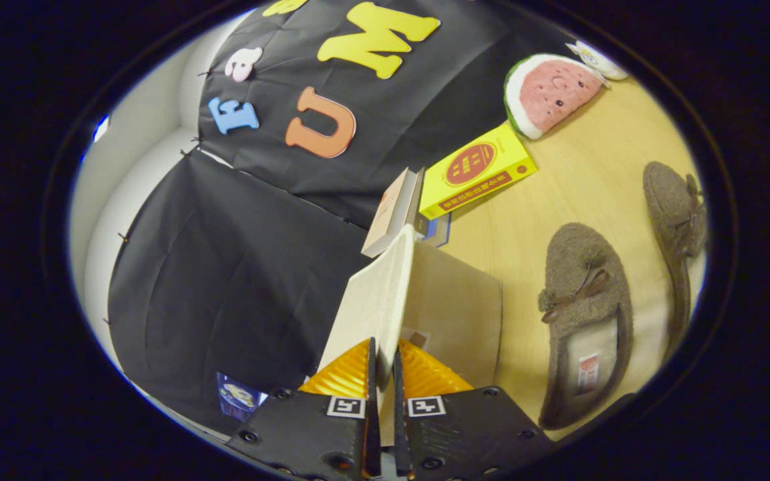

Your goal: Open the storage box then place both shoes into the box .Put the left shoe in first, then the right shoe, with the right side of both shoes facing outward in a uniform manner.

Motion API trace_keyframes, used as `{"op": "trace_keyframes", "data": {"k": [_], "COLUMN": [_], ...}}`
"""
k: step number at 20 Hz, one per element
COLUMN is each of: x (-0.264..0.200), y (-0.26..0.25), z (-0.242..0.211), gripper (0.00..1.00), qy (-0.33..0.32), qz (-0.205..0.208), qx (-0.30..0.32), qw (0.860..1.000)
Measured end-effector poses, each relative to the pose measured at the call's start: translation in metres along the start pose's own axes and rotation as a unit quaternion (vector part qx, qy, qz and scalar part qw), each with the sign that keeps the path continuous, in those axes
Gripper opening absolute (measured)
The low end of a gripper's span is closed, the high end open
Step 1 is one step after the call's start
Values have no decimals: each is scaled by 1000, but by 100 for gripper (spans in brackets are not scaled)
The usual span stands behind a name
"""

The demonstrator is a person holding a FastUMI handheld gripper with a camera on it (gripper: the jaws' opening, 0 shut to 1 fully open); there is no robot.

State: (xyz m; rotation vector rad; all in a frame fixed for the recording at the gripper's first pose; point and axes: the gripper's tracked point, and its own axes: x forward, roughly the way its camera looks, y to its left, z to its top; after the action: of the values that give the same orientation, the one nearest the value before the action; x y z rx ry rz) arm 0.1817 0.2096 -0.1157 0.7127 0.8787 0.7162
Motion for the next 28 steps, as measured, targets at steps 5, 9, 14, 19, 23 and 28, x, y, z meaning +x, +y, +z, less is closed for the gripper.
{"op": "trace_keyframes", "data": {"k": [5,9,14,19,23,28], "x": [-11,-17,-1,31,64,99], "y": [40,98,171,227,261,306], "z": [12,21,19,9,-2,-42], "gripper": [1,0,0,2,11,53], "qy": [-7,-16,-17,-14,-15,10], "qz": [-31,-36,-43,-42,-43,-8], "qx": [-20,-48,-100,-123,-156,-227], "qw": [999,998,994,991,987,974]}}
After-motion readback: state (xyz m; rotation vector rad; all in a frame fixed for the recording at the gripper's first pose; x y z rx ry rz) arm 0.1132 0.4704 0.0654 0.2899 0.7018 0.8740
